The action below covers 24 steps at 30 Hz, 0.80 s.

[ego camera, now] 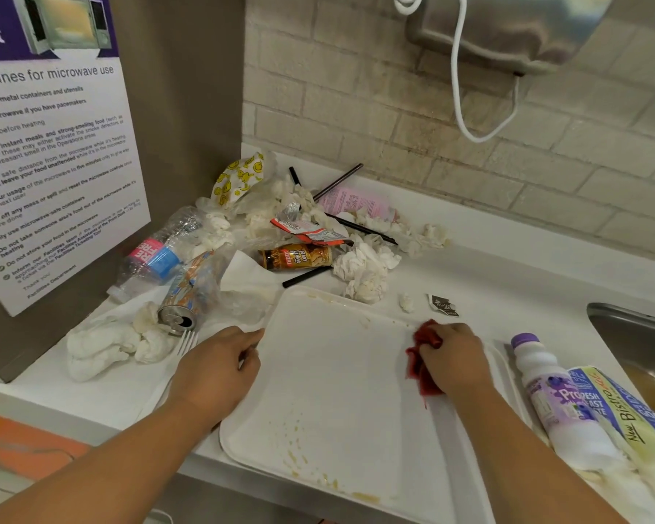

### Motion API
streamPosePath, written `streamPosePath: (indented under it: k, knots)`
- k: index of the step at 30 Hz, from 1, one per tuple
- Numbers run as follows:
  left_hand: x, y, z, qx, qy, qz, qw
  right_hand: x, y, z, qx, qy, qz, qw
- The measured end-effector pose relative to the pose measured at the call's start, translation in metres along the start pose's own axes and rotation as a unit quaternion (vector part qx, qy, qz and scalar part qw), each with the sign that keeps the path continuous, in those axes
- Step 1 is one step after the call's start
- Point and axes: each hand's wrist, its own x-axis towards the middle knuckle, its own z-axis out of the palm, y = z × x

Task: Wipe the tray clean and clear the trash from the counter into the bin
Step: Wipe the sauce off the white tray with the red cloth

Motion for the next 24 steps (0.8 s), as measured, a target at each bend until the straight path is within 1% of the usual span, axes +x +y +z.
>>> streamPosePath:
  k: [2, 4, 5, 6, 9, 10, 11, 13, 15, 17, 19, 22, 23, 24]
  knots:
    - [0.0, -0.001, 0.001, 0.0, -0.001, -0.001, 1.0, 0.003, 0.009, -0.003, -0.044, 0.025, 0.072, 0.996]
    - [0.001, -0.001, 0.0, 0.004, -0.005, 0.001, 1.0, 0.002, 0.001, 0.002, -0.068, 0.012, 0.096, 0.993]
    - [0.001, -0.001, 0.0, 0.004, -0.007, 0.001, 1.0, 0.0, -0.008, 0.005, -0.063, 0.002, 0.084, 0.994]
    - [0.001, -0.001, 0.0, 0.003, -0.007, 0.001, 1.0, -0.003, -0.019, 0.009, -0.058, -0.008, 0.051, 0.997]
    - [0.0, -0.001, 0.0, 0.002, -0.004, 0.003, 1.0, -0.006, -0.036, 0.018, -0.056, -0.043, -0.1, 0.993]
    - [0.0, -0.001, 0.0, 0.002, -0.003, 0.004, 1.0, -0.003, -0.035, 0.018, -0.043, -0.056, -0.113, 0.991]
    - [0.0, -0.002, 0.0, 0.0, -0.002, 0.005, 1.0, 0.0, -0.031, 0.015, -0.021, -0.059, -0.096, 0.993]
    - [0.0, -0.002, 0.0, 0.001, 0.001, 0.01, 1.0, 0.005, -0.016, 0.006, -0.004, -0.023, -0.01, 1.0]
    - [0.0, -0.001, 0.0, 0.004, 0.001, 0.013, 1.0, 0.005, -0.005, 0.002, -0.043, -0.001, 0.071, 0.996]
    - [0.001, -0.002, 0.0, 0.002, -0.004, 0.01, 1.0, 0.005, -0.013, 0.005, -0.091, -0.016, 0.099, 0.991]
    - [0.001, -0.002, 0.0, 0.003, -0.011, 0.006, 1.0, 0.001, -0.036, 0.011, -0.109, -0.036, 0.063, 0.991]
    - [0.001, -0.001, -0.001, 0.007, -0.008, 0.008, 1.0, -0.004, -0.062, 0.022, -0.088, -0.072, -0.078, 0.99]
    - [0.001, -0.001, -0.001, 0.009, -0.007, 0.008, 1.0, -0.005, -0.064, 0.022, -0.079, -0.083, -0.116, 0.987]
    - [0.001, -0.001, -0.001, 0.009, -0.007, 0.009, 1.0, -0.004, -0.062, 0.021, -0.063, -0.09, -0.131, 0.985]
